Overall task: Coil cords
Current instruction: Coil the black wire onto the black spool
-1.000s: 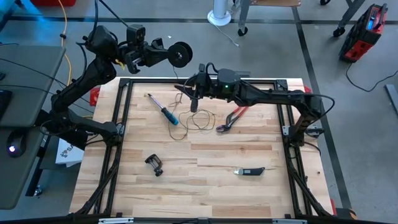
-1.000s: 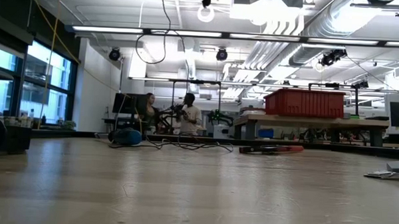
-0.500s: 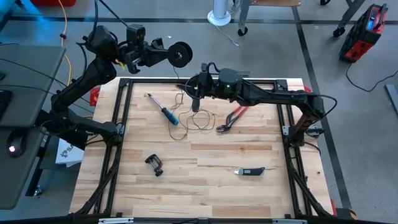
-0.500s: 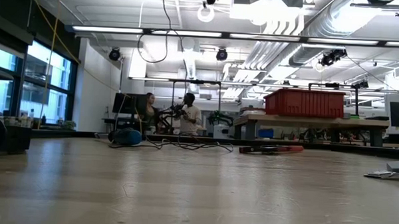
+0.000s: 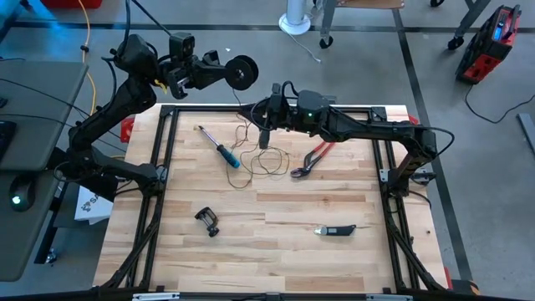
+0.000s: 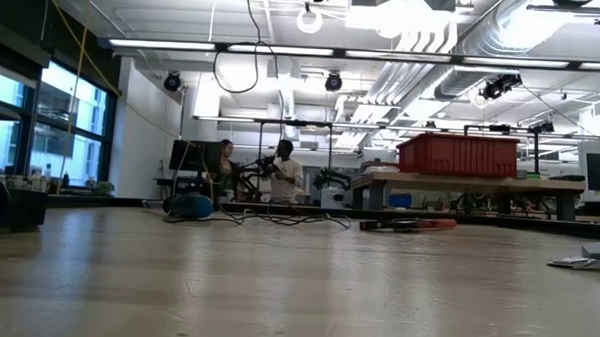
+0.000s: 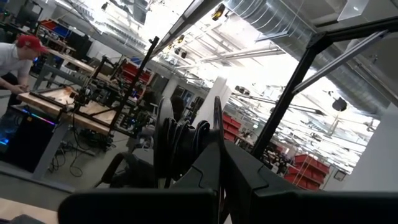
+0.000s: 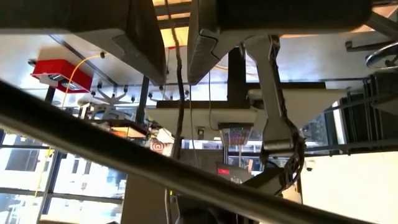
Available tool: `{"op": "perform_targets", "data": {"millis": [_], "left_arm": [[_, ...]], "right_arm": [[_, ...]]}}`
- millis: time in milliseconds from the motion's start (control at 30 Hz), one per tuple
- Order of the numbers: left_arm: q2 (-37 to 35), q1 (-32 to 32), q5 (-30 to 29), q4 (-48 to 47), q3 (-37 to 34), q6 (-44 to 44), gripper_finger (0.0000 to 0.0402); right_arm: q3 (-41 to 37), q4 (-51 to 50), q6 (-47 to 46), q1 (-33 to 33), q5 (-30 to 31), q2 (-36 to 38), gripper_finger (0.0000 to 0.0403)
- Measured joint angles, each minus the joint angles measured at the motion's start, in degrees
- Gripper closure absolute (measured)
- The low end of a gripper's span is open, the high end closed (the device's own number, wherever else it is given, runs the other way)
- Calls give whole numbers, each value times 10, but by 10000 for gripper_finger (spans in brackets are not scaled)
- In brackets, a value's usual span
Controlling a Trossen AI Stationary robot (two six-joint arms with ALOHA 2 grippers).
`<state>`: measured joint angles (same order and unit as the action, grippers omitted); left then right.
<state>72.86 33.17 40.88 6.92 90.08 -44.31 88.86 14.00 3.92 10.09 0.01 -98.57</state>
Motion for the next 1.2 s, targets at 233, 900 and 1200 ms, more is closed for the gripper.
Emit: {"op": "perform_targets", "data": {"millis": [233, 900, 1200], "left_arm": [[0, 0, -2, 3, 0, 0, 401], [0, 0, -21, 3, 0, 0, 402], [0, 0, -20, 3, 0, -7, 401]], "right_arm": [[0, -16, 6, 0, 0, 0, 343], [0, -12, -34, -3, 0, 0, 324], [0, -9, -14, -4, 0, 0, 313]]}}
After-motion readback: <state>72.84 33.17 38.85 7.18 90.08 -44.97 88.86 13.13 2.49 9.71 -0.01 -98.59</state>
